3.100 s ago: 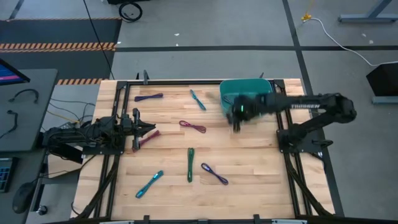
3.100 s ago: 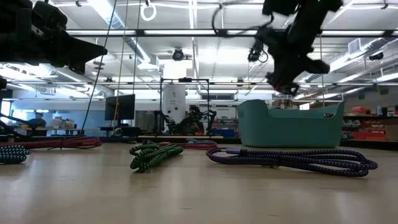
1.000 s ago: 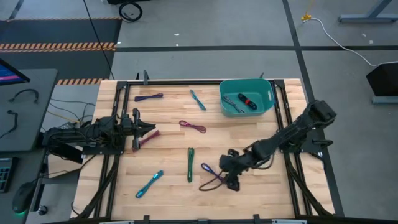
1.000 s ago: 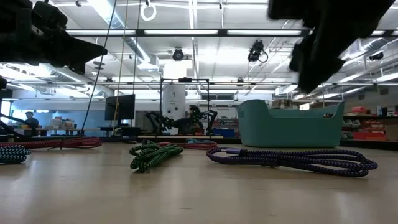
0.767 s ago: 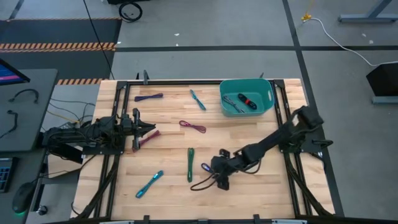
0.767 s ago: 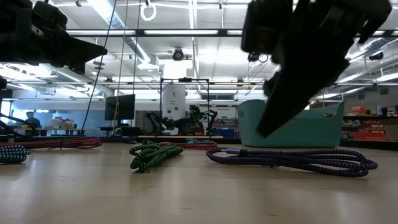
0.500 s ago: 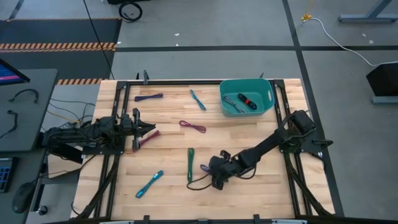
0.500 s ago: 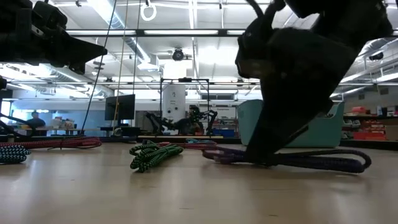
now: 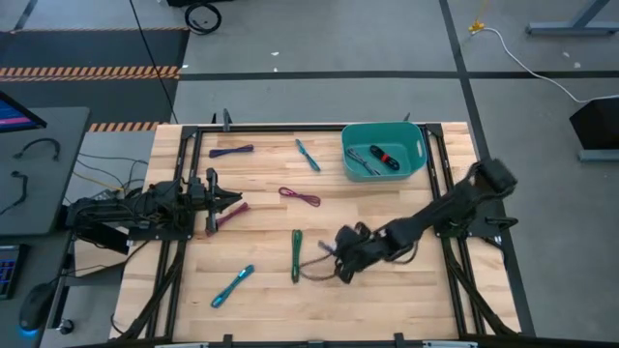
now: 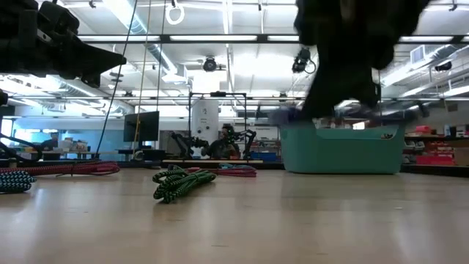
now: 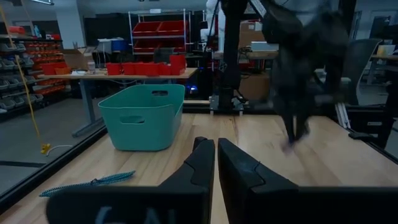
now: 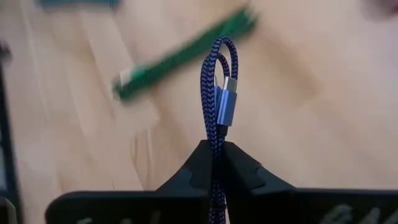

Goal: Pick and place USB-C Cables
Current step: Put the bottom purple charger cable into the light blue bin

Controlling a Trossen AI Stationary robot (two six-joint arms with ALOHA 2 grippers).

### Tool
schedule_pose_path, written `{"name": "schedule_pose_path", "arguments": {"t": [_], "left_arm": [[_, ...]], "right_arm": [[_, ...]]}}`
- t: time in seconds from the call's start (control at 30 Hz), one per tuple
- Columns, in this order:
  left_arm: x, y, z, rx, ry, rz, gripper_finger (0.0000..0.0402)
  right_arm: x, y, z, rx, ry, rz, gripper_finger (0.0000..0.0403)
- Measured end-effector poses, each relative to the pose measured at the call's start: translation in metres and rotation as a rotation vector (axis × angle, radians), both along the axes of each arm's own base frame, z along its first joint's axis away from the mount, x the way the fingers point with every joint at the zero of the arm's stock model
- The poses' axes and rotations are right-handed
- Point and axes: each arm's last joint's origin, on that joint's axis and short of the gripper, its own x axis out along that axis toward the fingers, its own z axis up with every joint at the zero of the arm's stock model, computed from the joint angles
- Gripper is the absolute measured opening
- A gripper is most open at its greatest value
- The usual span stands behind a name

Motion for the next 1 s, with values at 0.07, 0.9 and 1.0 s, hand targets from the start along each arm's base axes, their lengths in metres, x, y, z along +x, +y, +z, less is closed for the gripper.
{"name": "schedule_pose_path", "arguments": {"t": [0.07,0.9,1.0], "left_arm": [[0.0,0.0,0.0,0.0,0.001,0.0,0.0031],[0.0,0.0,0.0,-0.001,0.0,-0.001,0.0036],[0.0,0.0,0.0,-0.001,0.0,0.0,0.0032]], "right_arm": [[-0.007,-0.016,0.023,-0.014,-0.044,-0.069,0.0016],[-0.069,-0.298,0.018,-0.102,0.385,-0.445,0.0028],[-0.068,-0.302,0.008,-0.094,0.42,-0.447,0.004]]}}
